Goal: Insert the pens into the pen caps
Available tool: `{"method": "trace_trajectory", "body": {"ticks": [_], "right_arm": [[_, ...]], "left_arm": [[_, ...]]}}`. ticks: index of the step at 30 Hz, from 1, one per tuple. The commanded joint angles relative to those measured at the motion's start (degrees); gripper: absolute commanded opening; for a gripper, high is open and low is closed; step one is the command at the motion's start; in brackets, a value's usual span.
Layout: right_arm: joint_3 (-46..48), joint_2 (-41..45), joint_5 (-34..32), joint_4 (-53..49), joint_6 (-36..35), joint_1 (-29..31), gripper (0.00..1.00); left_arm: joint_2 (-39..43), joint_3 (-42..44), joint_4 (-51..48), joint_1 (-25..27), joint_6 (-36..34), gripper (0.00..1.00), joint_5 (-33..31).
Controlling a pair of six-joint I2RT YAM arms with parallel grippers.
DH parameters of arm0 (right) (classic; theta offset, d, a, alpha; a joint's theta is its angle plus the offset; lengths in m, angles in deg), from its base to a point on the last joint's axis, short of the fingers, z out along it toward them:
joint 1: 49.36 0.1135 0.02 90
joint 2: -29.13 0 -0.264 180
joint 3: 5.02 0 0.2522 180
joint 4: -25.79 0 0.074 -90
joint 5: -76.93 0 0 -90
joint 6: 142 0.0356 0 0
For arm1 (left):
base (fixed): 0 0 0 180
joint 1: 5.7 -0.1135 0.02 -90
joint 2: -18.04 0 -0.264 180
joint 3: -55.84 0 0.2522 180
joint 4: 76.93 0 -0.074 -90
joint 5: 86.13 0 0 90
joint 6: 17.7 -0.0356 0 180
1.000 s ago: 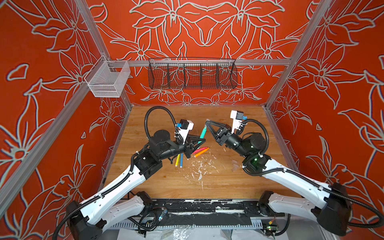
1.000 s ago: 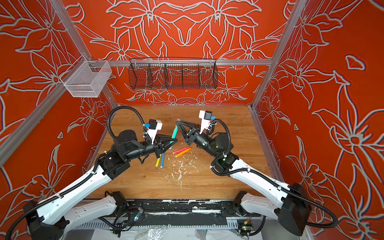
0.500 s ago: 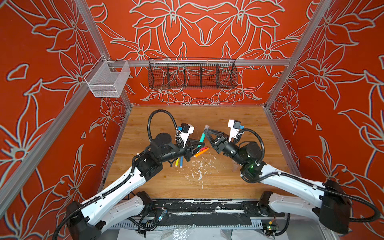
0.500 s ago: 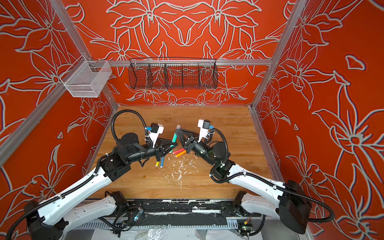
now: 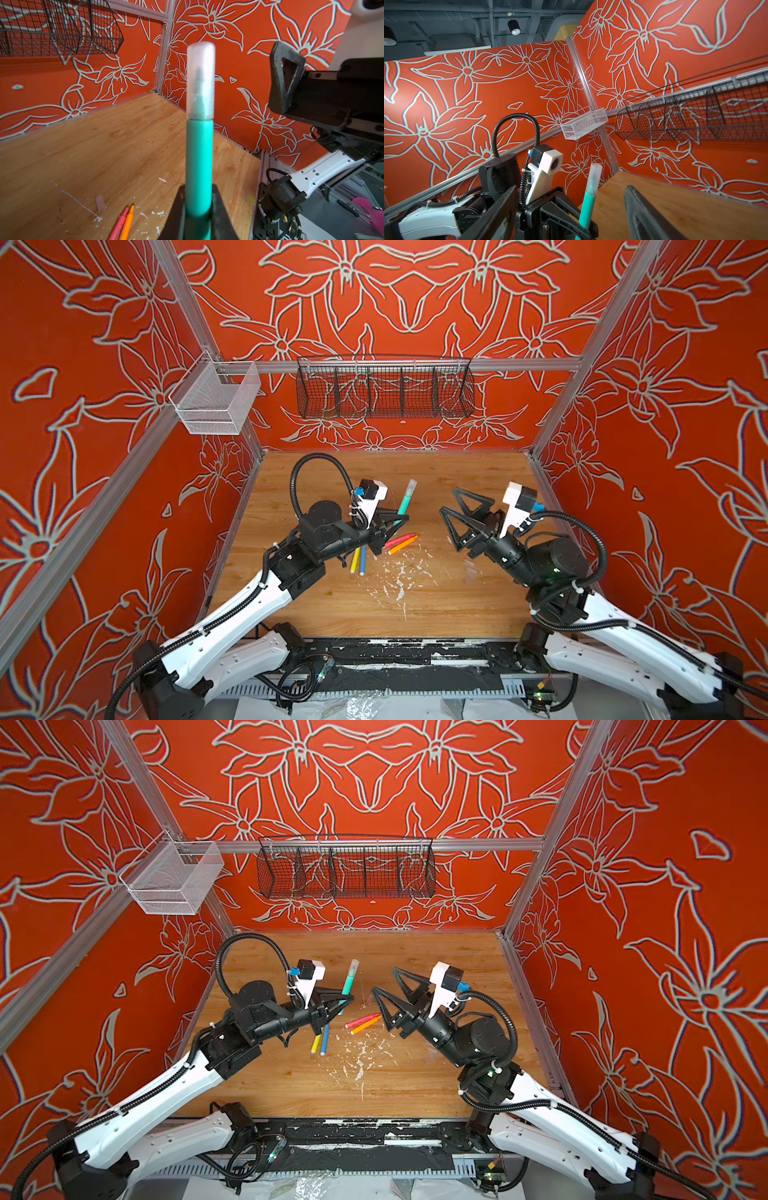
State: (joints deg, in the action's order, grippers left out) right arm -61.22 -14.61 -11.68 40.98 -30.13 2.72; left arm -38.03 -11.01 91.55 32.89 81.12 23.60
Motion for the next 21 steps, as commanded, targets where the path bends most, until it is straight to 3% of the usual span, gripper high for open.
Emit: {"method": "trace_trajectory", "body": {"ticks": [1,5,8,11,14,16,21], "right_arm": [[-0.38,-1.41,-2.36,-0.71,-6.97,-0.11,0.81],[-0.83,-2.5,-0.76,1.07,-5.42,-0.1,0.8],[-2.15,-2.76,-1.69,0.03,-4.73,-0.12,0.79],[-3.53,-2.77,-0.71,0.3,-4.55,-0.07,0.78],[-5.52,-3.3,0.03,-1.93,-4.82,-0.19,0.77],[-6.67,-4.38,-0.64,-3.63,-3.95,-0.54,0.77],[-9.44,-9.14,5.28,-4.78,3.94,-4.31,0.7]], "left_arm": [[-2.89,-4.23,0.1,-0.09,-5.54,0.0,-1.29],[-2.58,-2.74,3.93,-0.09,-10.55,0.0,3.02],[-3.34,-5.93,-4.43,-0.03,-15.65,0.0,4.24],[-3.23,-6.79,-9.26,0.0,-19.98,0.0,2.51],[0.95,-2.92,-7.08,0.0,-23.07,0.0,-1.55],[3.19,-0.8,-7.57,-0.09,-25.39,0.0,-0.58],[7.88,2.43,-6.05,0.0,-23.91,0.0,0.34]]}}
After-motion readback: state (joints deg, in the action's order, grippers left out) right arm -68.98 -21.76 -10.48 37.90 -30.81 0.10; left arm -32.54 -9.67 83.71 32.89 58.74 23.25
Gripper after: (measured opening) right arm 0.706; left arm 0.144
